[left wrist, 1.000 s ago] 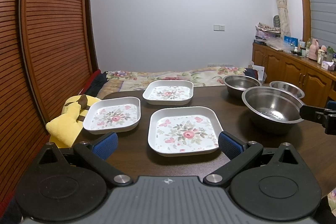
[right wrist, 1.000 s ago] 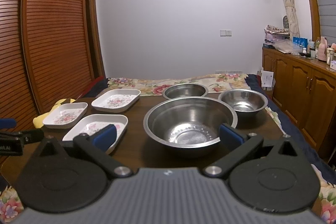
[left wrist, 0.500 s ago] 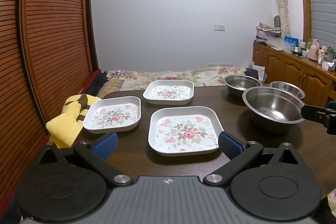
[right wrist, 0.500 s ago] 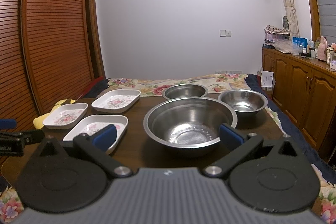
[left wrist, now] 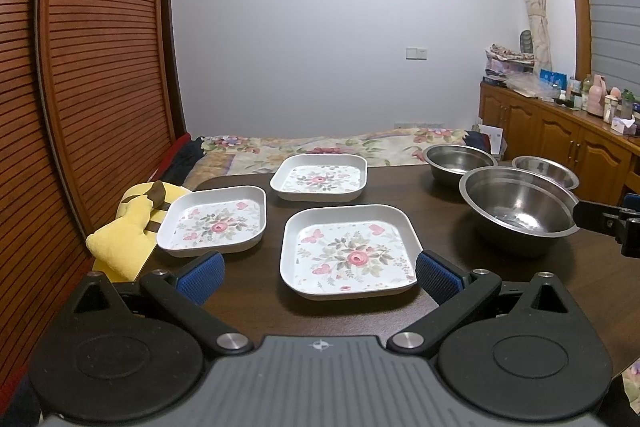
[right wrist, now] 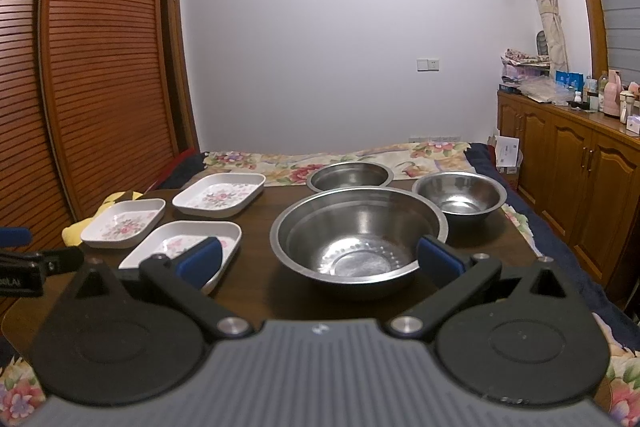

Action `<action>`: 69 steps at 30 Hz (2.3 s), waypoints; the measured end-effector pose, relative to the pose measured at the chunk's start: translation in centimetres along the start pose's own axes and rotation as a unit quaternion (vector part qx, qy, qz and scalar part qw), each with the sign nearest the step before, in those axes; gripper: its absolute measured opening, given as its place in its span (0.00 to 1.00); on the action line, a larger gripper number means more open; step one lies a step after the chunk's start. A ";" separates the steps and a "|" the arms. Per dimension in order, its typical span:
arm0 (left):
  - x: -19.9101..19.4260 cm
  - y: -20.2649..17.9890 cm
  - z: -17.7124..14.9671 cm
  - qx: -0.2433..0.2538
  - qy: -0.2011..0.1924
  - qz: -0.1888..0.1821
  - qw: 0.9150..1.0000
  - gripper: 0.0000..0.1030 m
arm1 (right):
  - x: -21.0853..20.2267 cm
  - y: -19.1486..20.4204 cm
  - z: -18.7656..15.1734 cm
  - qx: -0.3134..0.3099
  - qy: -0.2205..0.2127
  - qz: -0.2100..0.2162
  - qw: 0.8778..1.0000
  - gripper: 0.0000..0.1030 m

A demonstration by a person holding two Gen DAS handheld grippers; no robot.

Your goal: Organize plates and bowls

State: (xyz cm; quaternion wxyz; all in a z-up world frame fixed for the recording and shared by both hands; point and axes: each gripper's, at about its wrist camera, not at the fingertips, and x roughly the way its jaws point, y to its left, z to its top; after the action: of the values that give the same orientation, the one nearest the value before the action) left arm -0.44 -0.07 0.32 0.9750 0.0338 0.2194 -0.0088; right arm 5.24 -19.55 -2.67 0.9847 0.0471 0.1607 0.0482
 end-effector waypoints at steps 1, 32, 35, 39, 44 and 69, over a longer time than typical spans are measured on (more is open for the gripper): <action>0.0 0.0 0.0 0.000 0.000 0.000 1.000 1.00 | 0.0 0.0 0.0 0.000 0.000 0.000 1.000 1.00; 1.1 0.3 -0.5 0.001 0.017 -0.003 1.000 1.00 | 0.3 0.1 -0.3 0.001 0.004 0.008 1.000 1.00; 2.3 0.9 -1.2 -0.007 0.035 -0.003 0.999 1.00 | 0.8 0.4 -0.5 -0.003 0.009 0.015 1.000 1.00; 3.9 2.1 -2.1 -0.018 0.059 -0.002 0.998 1.00 | 1.6 1.0 -0.9 -0.006 0.016 0.030 0.999 1.00; 4.7 3.5 -2.5 -0.018 0.070 0.005 0.997 1.00 | 2.3 1.9 -1.0 -0.008 0.023 0.049 0.999 1.00; 6.6 8.6 -1.1 -0.019 0.060 -0.003 0.998 1.00 | 6.9 8.3 -0.6 -0.053 0.072 0.133 0.987 0.87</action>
State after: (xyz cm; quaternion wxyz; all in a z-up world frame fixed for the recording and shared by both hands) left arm 5.35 8.58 -2.94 0.9605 0.0150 0.2778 -0.0057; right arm 10.88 -10.49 -4.47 0.9564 0.0119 0.2208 0.1906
